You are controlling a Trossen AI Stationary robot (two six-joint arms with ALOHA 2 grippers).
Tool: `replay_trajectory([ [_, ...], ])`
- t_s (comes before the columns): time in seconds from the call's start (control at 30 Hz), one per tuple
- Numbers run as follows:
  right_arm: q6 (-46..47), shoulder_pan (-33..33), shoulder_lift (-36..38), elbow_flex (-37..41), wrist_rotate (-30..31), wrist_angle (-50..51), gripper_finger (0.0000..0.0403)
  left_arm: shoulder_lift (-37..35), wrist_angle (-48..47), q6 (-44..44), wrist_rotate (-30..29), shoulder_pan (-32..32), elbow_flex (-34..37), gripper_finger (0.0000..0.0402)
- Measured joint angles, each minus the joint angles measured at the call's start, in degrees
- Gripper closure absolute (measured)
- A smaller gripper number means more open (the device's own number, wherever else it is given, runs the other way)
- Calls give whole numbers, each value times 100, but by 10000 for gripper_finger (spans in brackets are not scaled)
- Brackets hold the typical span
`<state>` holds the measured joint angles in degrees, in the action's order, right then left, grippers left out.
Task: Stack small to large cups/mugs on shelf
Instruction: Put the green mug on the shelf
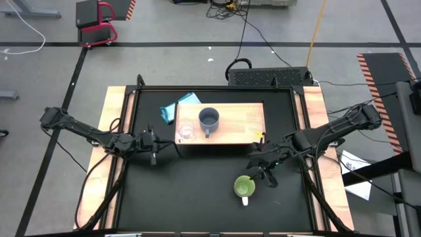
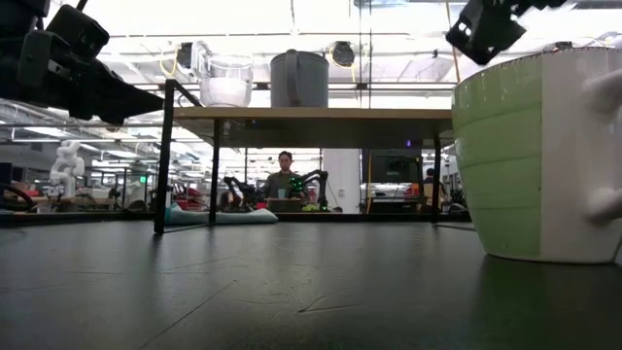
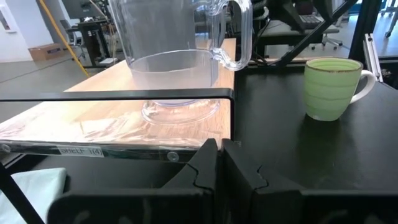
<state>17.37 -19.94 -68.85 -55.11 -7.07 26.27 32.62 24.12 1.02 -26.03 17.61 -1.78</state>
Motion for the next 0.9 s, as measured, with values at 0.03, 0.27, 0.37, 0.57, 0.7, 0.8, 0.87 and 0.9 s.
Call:
replay_trajectory([
  [0.03,3,-1,-68,-14,0,77,195,0,0,0,1,0,0,376],
  [0.27,9,-2,-624,-151,2,576,195,0,9,-2,1,0,0,376],
  [0.37,11,-2,-772,-153,2,519,195,0,13,-7,1,0,0,376],
  [0.57,15,-2,-1032,-158,2,471,195,0,16,-11,3,-2,0,376],
  [0.7,-2,-2,-1050,-156,2,422,195,-1,17,-15,3,-1,0,376],
  [0.8,-28,-2,-1048,-155,2,291,195,0,15,-17,6,0,0,376],
  [0.87,-52,-2,-1048,-158,2,251,195,0,15,-18,6,-2,0,376],
  [0.9,-72,-2,-1048,-158,2,235,195,0,15,-17,6,-2,0,376],
])
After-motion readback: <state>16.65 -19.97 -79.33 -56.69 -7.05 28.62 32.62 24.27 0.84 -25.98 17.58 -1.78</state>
